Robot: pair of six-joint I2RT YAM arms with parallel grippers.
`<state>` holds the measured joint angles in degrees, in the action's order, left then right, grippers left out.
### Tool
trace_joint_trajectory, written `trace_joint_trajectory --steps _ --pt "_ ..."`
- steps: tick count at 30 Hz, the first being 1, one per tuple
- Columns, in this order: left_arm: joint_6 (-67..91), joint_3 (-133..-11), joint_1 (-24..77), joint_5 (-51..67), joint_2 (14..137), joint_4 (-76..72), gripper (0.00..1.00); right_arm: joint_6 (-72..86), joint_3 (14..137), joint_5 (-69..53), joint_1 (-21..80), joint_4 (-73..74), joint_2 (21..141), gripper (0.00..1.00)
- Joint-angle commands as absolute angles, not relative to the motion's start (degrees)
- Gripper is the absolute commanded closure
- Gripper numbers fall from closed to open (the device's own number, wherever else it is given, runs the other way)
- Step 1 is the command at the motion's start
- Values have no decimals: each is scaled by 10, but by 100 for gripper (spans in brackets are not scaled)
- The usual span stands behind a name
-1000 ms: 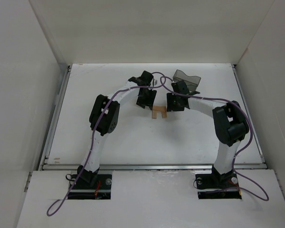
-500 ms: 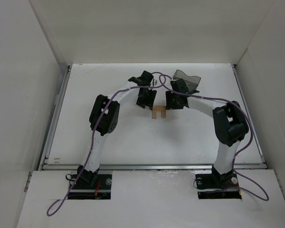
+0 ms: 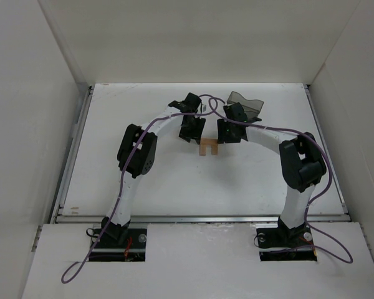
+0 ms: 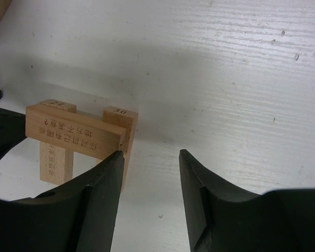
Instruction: Build the wood block tower
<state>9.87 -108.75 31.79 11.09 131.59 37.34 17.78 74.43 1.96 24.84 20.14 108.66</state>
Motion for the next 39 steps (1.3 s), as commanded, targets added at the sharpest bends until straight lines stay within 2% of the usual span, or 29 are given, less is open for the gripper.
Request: trace_joint_trajectory --steps 1,23,39 --pt "96 -1078 323 112 1323 414 55 177 768 19 253 197 1087 48" --pt "96 -1083 317 106 1323 419 55 171 779 35 253 197 1093 48" --pt "96 -1061 293 95 1305 419 52 183 722 42 253 185 1056 48"
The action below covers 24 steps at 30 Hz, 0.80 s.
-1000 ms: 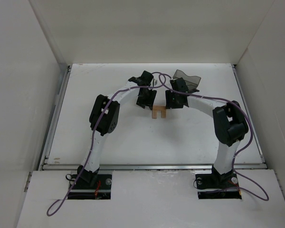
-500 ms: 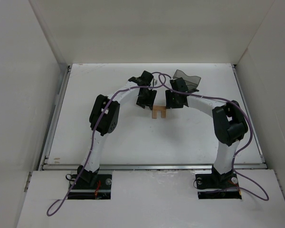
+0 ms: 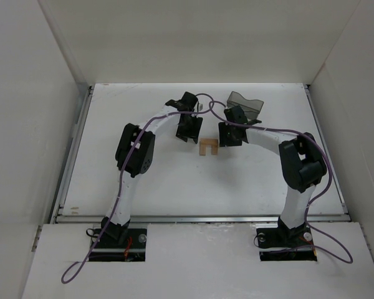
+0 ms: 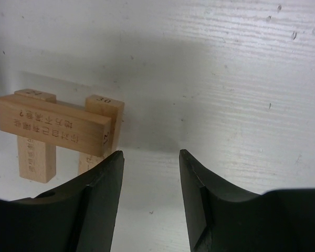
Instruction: Build the wood block tower
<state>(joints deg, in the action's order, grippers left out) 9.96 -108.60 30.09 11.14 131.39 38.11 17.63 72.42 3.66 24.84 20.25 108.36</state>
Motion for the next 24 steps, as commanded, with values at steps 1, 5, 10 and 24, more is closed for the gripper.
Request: trace_joint_trajectory --steps 1,5,10,24 --pt "96 -1061 293 95 1305 419 52 183 722 42 253 185 1056 48" --pt "96 -1061 293 95 1300 419 52 183 722 42 248 185 1050 48" --pt "96 -1055 293 95 1300 414 52 189 717 36 248 185 1062 48" --pt "96 -1049 293 95 1289 409 52 184 767 41 231 185 1119 48"
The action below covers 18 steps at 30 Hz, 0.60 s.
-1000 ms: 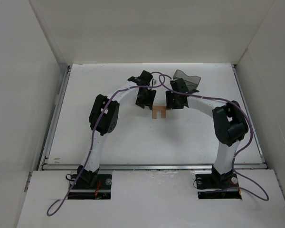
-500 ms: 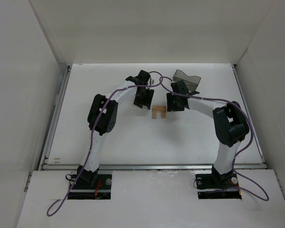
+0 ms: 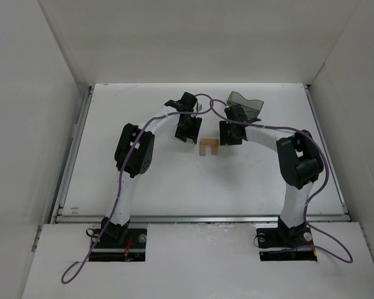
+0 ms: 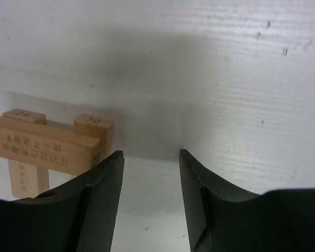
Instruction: Build the wood block tower
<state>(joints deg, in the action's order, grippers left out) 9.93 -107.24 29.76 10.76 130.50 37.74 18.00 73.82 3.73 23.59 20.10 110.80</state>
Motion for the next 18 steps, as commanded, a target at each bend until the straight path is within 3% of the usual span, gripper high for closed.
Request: trace_joint_trajectory --steps 1,18 --pt "96 -1049 293 95 1289 409 52 184 774 41 231 185 1125 48" --pt "96 -1049 293 95 1289 409 52 184 797 15 226 185 1142 48"
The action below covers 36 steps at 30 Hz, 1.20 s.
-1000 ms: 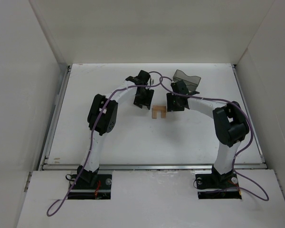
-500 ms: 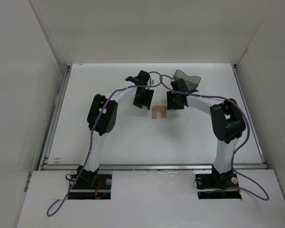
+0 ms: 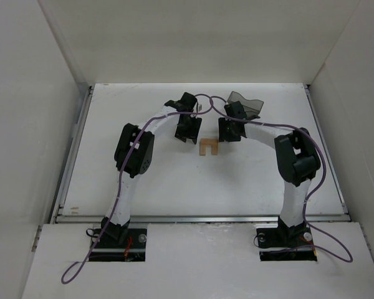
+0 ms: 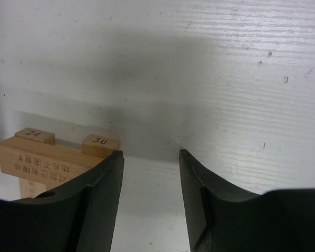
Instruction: Build the wood block tower
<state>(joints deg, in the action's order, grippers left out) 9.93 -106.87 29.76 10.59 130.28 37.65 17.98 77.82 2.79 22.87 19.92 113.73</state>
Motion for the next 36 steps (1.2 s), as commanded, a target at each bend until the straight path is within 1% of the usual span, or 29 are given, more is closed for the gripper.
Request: trace_joint_trajectory --steps 1,10,21,25,31,35,36 --pt "96 -1049 293 95 1289 409 52 184 797 15 226 185 1142 48" --pt "96 -1049 293 95 1289 409 52 184 797 -4 226 185 1142 48" --pt "96 -1049 293 84 1289 409 52 184 778 38 226 191 1124 48" --pt "96 -1060 293 63 1289 409 52 184 766 51 221 191 1091 48" --pt "101 -1094 262 5 1269 415 52 174 749 79 209 172 1033 48" --pt "41 -1145 254 1 1263 410 51 142 755 74 209 172 1011 48" --pt "-10 -1150 254 20 1263 400 51 136 755 74 209 178 1006 48"
